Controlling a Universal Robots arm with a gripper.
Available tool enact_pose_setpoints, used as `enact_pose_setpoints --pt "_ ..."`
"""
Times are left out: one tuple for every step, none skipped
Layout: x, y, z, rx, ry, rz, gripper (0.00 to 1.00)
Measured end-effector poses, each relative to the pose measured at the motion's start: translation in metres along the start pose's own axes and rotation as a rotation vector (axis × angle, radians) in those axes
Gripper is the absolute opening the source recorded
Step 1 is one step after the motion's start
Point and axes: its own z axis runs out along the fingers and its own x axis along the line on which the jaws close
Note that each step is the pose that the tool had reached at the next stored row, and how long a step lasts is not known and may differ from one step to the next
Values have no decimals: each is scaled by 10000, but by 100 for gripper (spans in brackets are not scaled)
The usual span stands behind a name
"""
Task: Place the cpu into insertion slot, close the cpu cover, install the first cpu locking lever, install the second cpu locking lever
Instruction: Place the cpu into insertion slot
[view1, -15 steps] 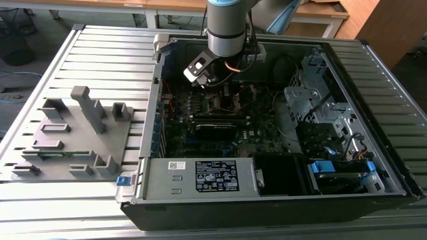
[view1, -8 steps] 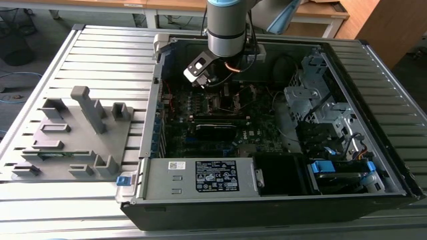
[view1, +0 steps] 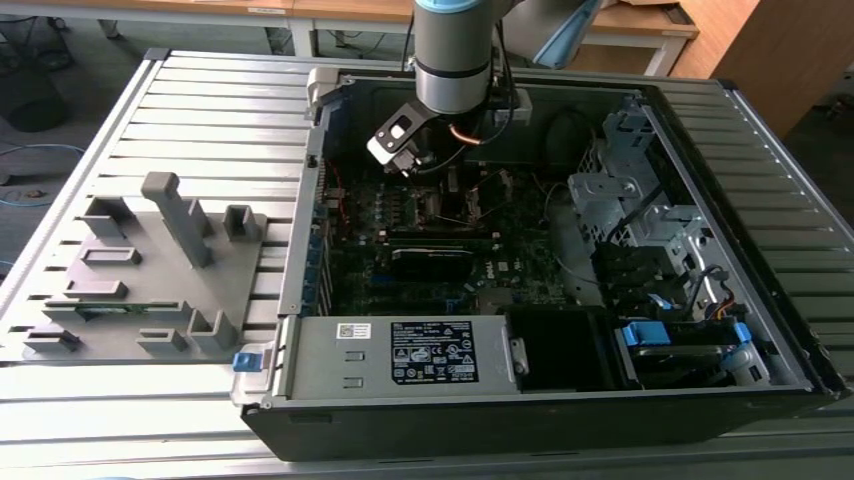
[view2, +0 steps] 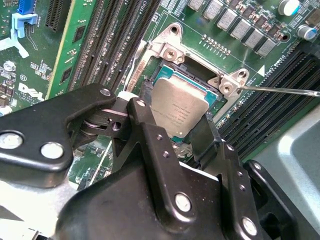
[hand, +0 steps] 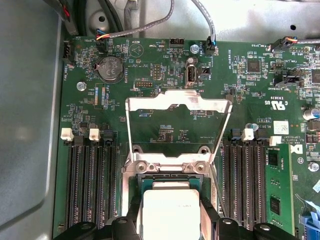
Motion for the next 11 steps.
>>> enact_pose_setpoints --pt "0 0 0 -1 0 0 54" --pt "0 0 0 -1 0 0 54" --pt "0 0 0 0 0 0 54" --pt "0 0 1 0 0 0 54" --pt "0 0 1 -1 0 0 54" --pt "0 0 1 -1 0 0 54" --pt "0 0 1 -1 0 0 54" --pt "0 0 1 -1 0 1 54" --pt "0 1 2 -5 -4 0 54" --pt "0 0 3 -5 0 0 55" --pt "4 1 8 -11 20 2 55"
